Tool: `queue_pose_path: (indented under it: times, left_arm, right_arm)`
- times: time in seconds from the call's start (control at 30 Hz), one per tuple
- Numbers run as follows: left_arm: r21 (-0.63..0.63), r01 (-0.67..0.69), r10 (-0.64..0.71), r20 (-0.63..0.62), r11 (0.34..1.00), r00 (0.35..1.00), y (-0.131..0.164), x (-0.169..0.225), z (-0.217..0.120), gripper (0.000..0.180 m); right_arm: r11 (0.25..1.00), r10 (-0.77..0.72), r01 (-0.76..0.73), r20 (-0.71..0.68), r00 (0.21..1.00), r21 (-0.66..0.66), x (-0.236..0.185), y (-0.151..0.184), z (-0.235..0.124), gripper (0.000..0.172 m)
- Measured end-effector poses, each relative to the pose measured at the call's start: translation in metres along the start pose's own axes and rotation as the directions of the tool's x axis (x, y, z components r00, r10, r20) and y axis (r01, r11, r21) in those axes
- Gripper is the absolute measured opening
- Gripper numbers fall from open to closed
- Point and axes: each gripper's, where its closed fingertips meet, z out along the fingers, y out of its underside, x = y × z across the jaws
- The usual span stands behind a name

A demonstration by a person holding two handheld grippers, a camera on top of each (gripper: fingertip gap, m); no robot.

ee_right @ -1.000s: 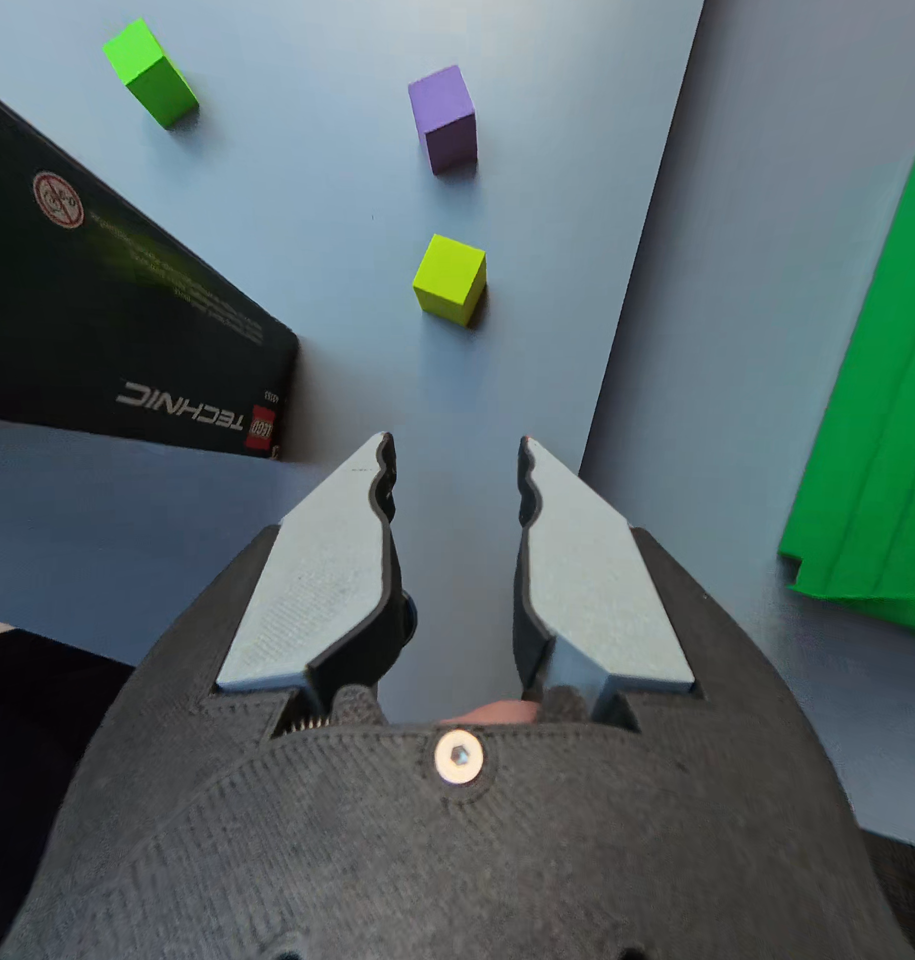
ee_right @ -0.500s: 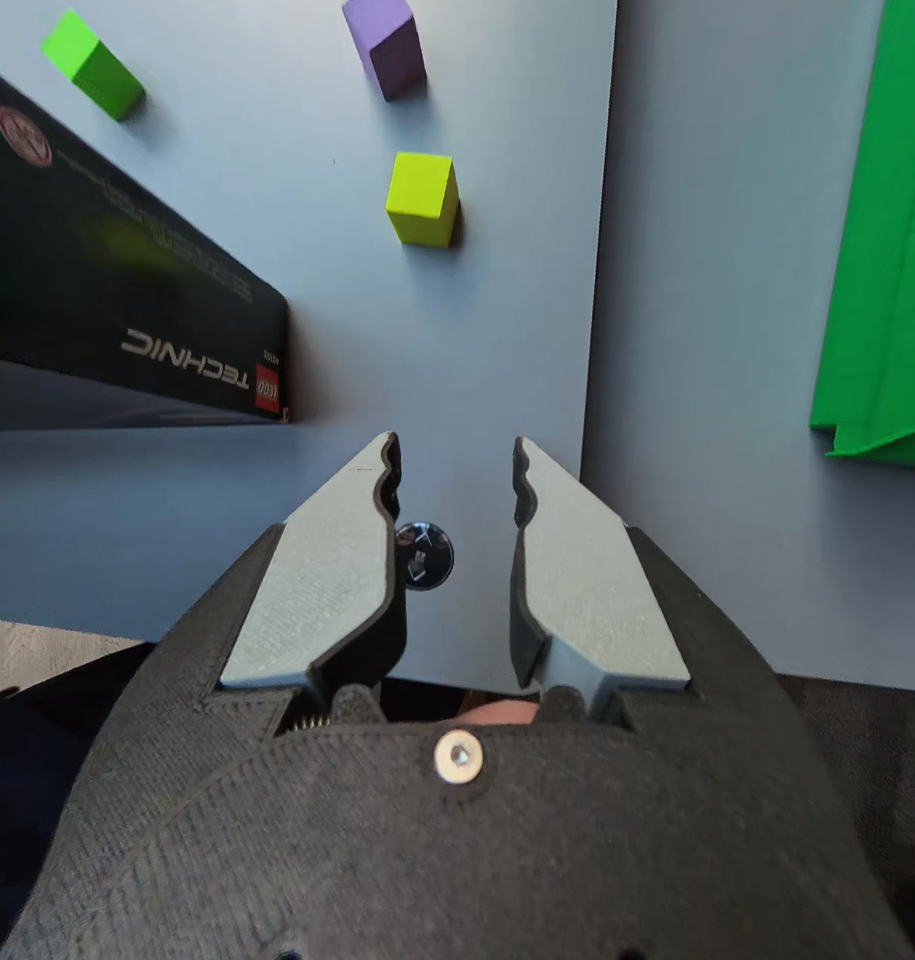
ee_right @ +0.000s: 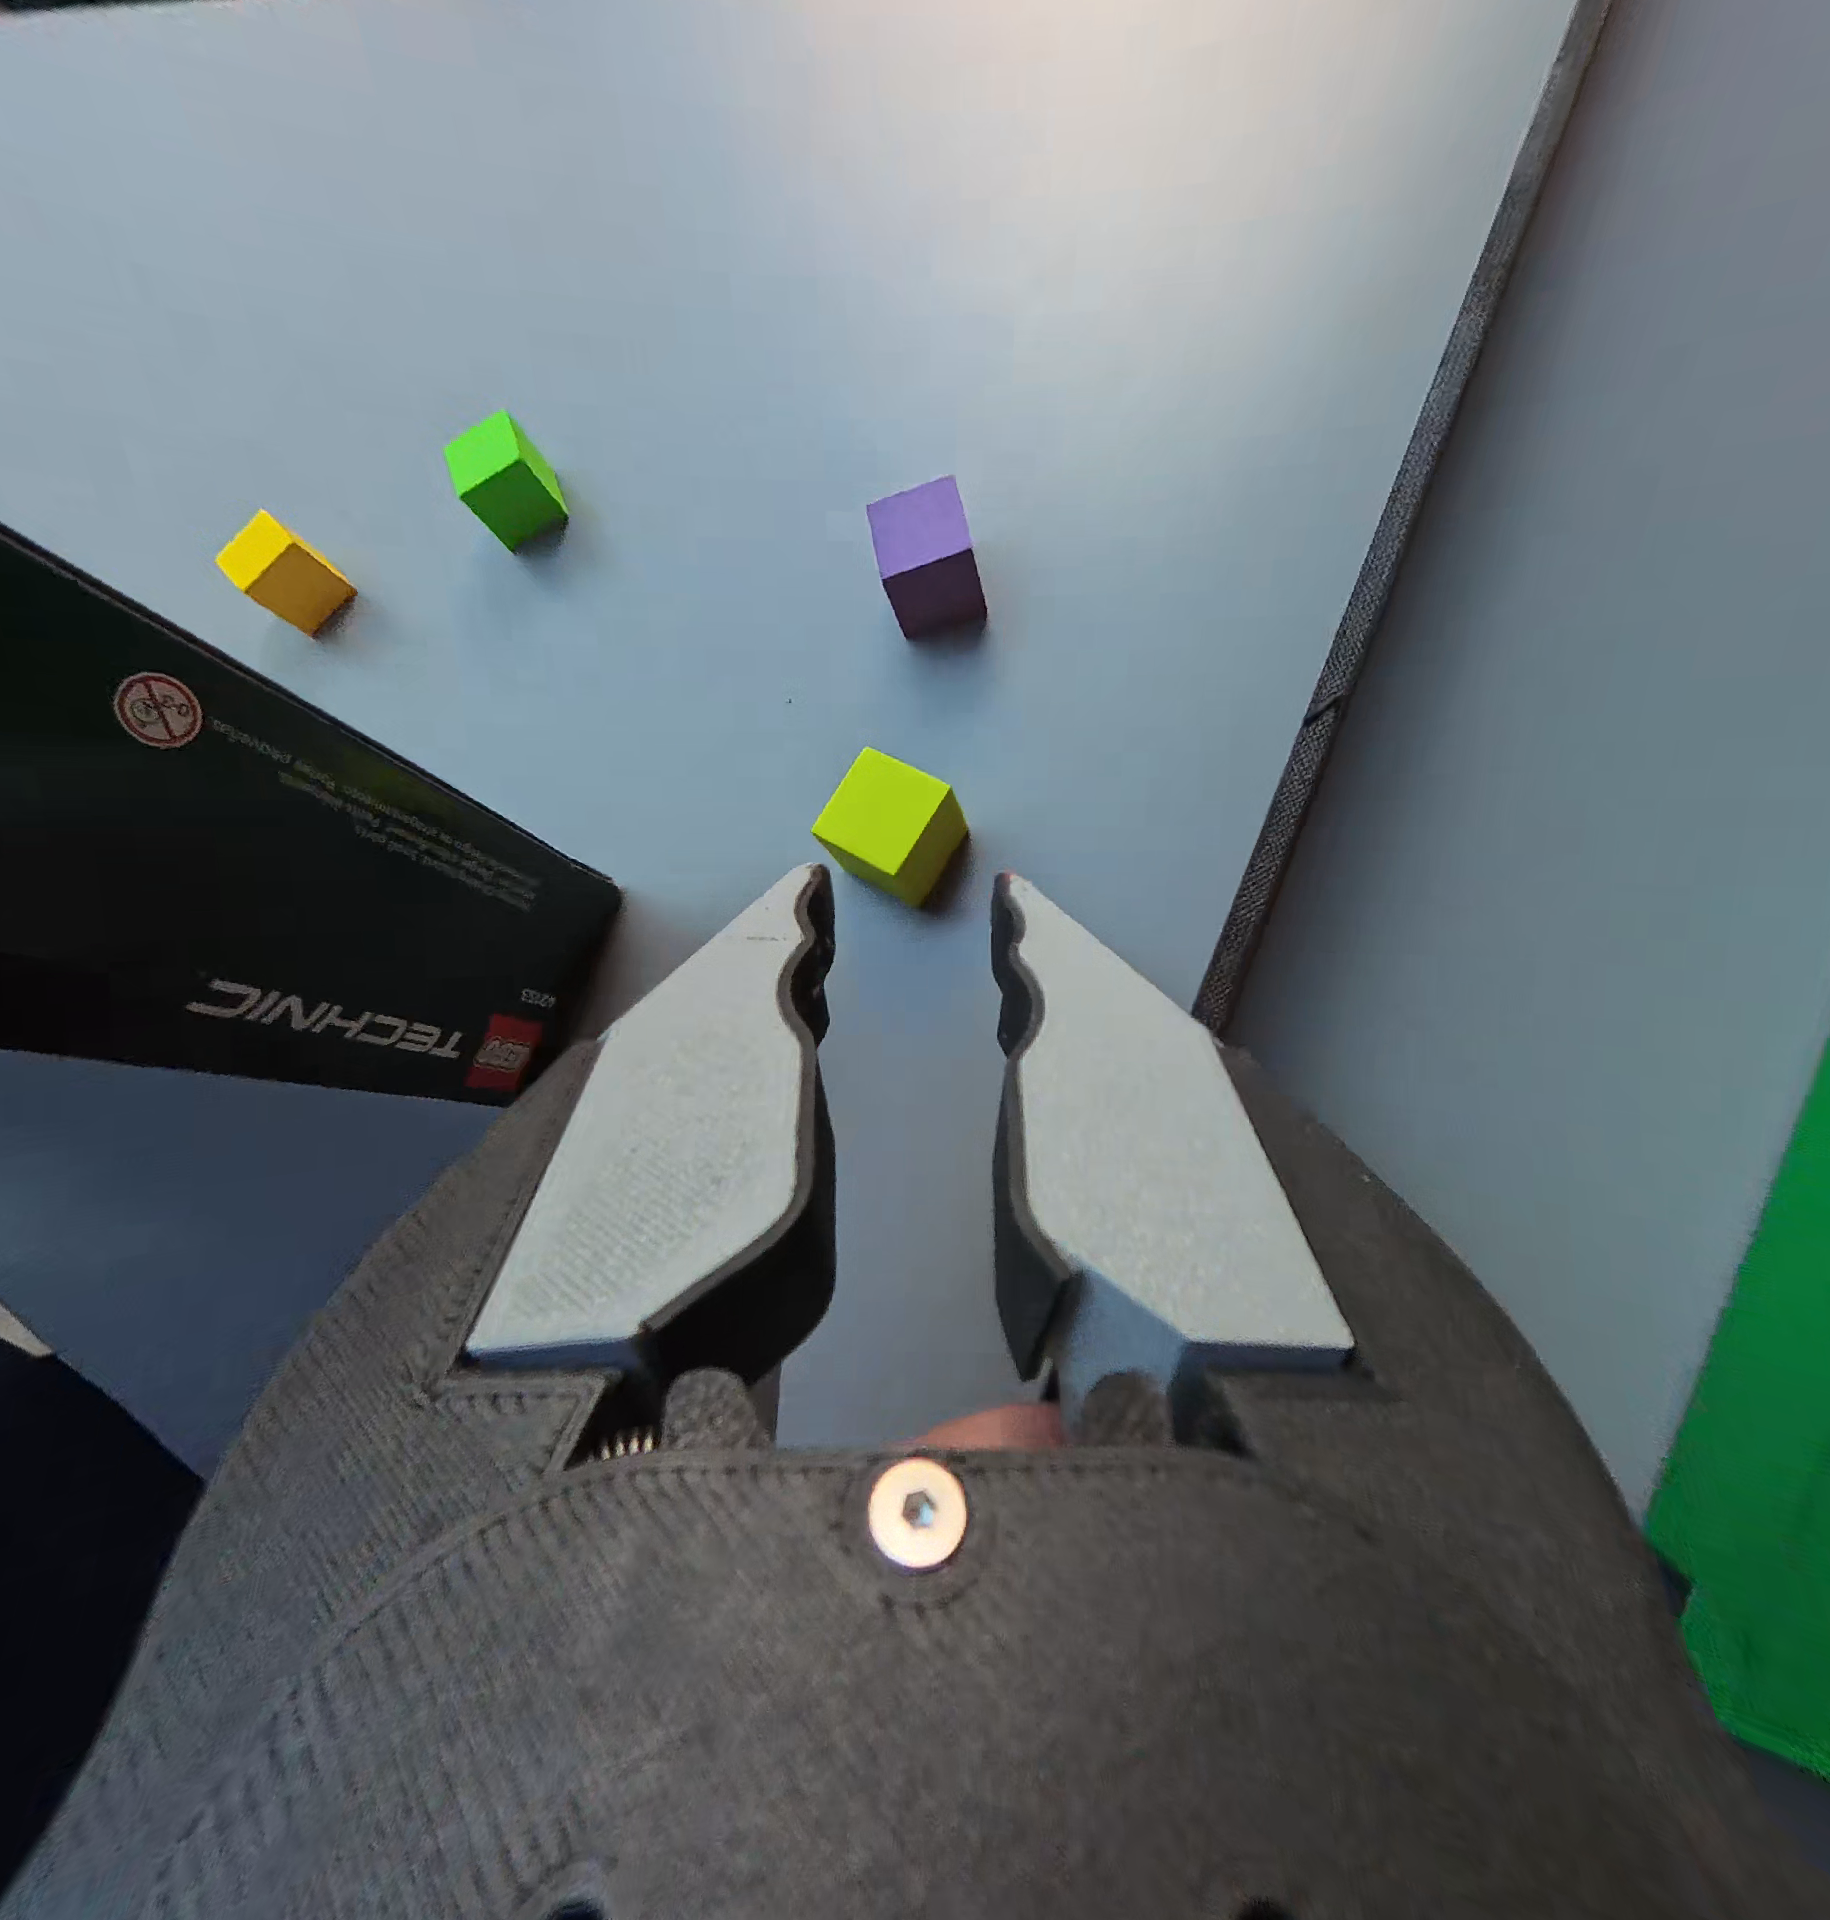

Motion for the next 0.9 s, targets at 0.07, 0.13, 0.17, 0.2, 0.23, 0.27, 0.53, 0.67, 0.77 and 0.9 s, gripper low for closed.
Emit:
queue_pose_path:
  times: [0.07, 0.13, 0.17, 0.2, 0.23, 0.27, 0.53, 0.67, 0.77, 0.9]
  left_arm:
    - [-0.025, -0.006, 0.006, 0.011, 1.000, 1.000, 0.002, -0.002, -0.002, 0.031]
    - [-0.057, 0.053, -0.052, 0.022, 0.997, 0.998, 0.005, -0.004, -0.004, 0.035]
    - [-0.070, 0.111, -0.109, 0.025, 0.991, 0.994, 0.005, -0.006, -0.006, 0.036]
    - [-0.078, 0.185, -0.183, 0.034, 0.980, 0.983, 0.006, -0.008, -0.007, 0.038]
    - [-0.092, 0.266, -0.263, 0.042, 0.960, 0.964, 0.009, -0.010, -0.009, 0.044]
    - [-0.110, 0.322, -0.319, 0.049, 0.940, 0.947, 0.015, -0.012, -0.009, 0.051]
    - [-0.134, 0.377, -0.393, -0.126, 0.916, 0.911, 0.009, 0.015, 0.002, 0.005]
    - [-0.067, 0.354, -0.361, -0.200, 0.933, 0.911, -0.004, 0.022, -0.003, 0.000]
    - [-0.057, 0.397, -0.400, -0.226, 0.916, 0.888, -0.005, 0.021, -0.004, 0.018]
    - [-0.034, 0.371, -0.365, -0.285, 0.928, 0.886, -0.012, 0.029, -0.008, 0.000]
  right_arm:
    - [0.994, -0.105, 0.106, 0.028, 0.994, -0.017, 0.007, -0.002, -0.003, 0.028]
    - [0.973, -0.224, 0.225, 0.016, 0.974, -0.057, 0.020, 0.000, -0.007, 0.029]
    - [0.959, -0.275, 0.274, 0.010, 0.962, -0.075, 0.027, 0.000, -0.009, 0.034]
    - [0.946, -0.314, 0.313, 0.000, 0.950, -0.085, 0.034, -0.001, -0.012, 0.040]
    - [0.936, -0.346, 0.343, -0.022, 0.938, -0.085, 0.042, -0.005, -0.015, 0.047]
    - [0.927, -0.374, 0.369, -0.063, 0.925, -0.071, 0.051, -0.012, -0.019, 0.057]
    - [0.950, -0.311, 0.306, -0.152, 0.938, -0.054, 0.056, -0.028, -0.035, 0.000]
    - [0.972, -0.235, 0.232, -0.117, 0.965, -0.039, 0.026, -0.023, -0.033, 0.004]
    - [0.975, -0.194, 0.181, -0.106, 0.975, -0.128, 0.012, -0.008, -0.025, 0.033]
    - [0.964, -0.201, 0.188, -0.050, 0.978, -0.187, -0.006, 0.004, -0.021, 0.000]
